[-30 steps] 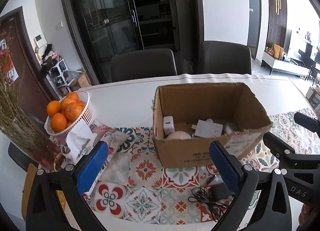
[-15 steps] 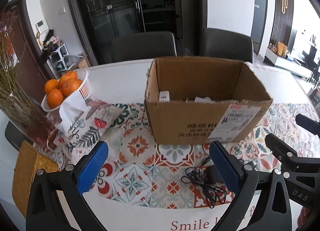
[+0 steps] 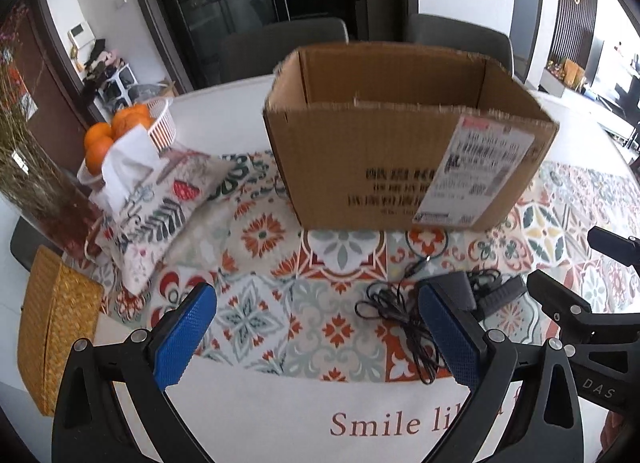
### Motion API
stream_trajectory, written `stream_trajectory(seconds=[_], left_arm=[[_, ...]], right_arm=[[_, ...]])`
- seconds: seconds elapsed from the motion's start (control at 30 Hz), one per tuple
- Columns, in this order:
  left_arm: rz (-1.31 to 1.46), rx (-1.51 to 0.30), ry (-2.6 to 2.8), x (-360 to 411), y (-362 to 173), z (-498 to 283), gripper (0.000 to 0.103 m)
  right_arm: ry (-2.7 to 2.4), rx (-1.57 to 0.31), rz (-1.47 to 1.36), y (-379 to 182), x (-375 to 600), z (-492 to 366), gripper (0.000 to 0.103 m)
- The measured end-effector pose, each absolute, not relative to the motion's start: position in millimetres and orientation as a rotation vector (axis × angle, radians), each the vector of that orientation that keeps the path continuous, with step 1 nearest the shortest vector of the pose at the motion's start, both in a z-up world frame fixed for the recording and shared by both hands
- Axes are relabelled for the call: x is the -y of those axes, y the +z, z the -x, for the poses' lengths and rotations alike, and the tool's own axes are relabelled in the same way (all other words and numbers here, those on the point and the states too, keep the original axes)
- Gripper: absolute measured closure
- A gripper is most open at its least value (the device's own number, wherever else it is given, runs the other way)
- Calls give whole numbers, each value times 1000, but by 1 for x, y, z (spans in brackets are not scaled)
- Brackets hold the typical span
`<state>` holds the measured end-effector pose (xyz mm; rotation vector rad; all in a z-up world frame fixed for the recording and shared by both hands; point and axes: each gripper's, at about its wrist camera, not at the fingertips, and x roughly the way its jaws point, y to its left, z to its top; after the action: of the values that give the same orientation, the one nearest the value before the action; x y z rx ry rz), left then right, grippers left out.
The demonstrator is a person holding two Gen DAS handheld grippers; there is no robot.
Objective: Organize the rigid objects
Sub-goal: 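Move both grippers toward the black power adapter and black power bank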
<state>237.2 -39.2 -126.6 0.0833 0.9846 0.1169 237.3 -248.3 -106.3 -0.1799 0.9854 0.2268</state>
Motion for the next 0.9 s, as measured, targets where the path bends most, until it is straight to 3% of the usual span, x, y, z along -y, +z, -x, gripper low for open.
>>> stream_trajectory(seconds=[0.9], left_arm=[[-105,-1149,156,45,-192,-242,0]], right_arm=[[341,-1190,260,-189,243,-254,17]])
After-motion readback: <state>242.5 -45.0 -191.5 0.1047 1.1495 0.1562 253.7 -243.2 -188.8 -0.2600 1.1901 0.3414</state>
